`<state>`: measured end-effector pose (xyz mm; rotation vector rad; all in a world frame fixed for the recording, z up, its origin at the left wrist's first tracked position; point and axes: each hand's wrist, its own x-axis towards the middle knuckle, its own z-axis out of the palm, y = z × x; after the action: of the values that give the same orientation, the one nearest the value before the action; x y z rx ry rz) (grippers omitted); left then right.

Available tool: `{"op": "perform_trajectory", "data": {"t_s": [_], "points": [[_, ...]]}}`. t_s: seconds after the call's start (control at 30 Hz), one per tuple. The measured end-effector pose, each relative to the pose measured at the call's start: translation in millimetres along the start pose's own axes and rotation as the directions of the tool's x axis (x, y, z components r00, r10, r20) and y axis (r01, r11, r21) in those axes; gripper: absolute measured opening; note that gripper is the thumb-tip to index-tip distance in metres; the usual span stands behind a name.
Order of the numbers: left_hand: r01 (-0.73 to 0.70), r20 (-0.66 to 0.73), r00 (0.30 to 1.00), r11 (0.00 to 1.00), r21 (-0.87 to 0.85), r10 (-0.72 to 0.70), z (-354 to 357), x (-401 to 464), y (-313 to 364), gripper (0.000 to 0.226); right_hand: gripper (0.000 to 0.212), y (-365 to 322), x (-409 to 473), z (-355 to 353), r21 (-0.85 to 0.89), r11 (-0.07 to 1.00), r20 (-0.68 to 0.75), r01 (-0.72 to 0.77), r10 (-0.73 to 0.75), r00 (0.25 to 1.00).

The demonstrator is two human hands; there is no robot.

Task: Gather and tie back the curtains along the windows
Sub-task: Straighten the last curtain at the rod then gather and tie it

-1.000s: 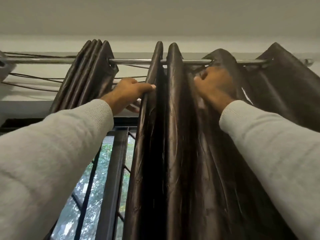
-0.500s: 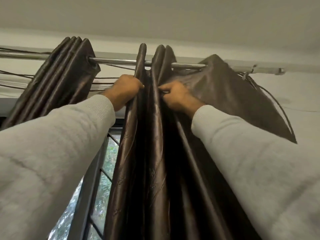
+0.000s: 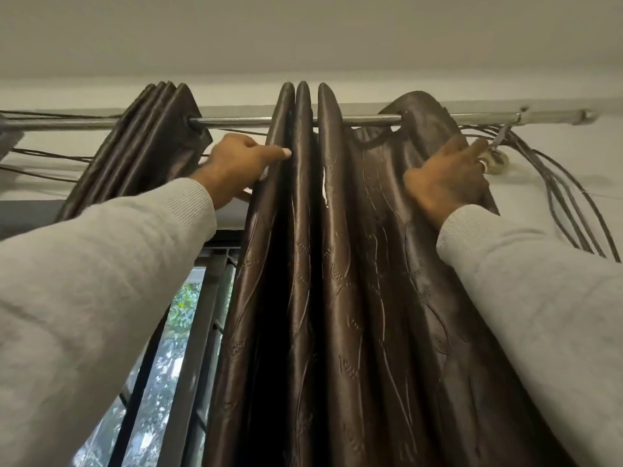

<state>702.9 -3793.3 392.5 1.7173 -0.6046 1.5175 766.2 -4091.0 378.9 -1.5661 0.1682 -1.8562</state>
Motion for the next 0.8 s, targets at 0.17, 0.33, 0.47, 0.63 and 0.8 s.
{"op": "perform_trajectory", "data": {"t_s": [0.17,0.33,0.47,0.63,0.8], "points": [[0.016,0.011,1.000,0.999,0.047,-0.017,17.0,2.6,6.9,0.009,0.043,-3.5,-4.6,-5.7,0.079,0.997,0.133,0.024,-0.034,0.991],[-0.009,0.089,0.996,0.999,-0.048,0.013,34.4,2.1,23.6,0.024,0.033,-54.3,-22.8,-1.0,0.480,0.813,0.337,0.331,-0.519,0.786],[0.011,0.172,0.985,0.997,-0.079,0.002,14.6,1.5,22.1,0.020,0.029,-61.5,-7.5,-18.5,0.440,0.819,0.440,0.368,-0.554,0.707],[0.043,0.079,0.996,0.997,-0.069,-0.037,9.5,2.1,13.6,0.025,0.068,-56.8,-8.5,-14.2,0.387,0.912,0.236,0.131,-0.236,0.943],[-0.050,0.101,0.993,0.996,-0.073,0.057,54.1,-1.0,27.6,0.039,0.028,-63.1,-26.1,-7.1,0.334,0.882,0.396,0.332,-0.451,0.799]]}}
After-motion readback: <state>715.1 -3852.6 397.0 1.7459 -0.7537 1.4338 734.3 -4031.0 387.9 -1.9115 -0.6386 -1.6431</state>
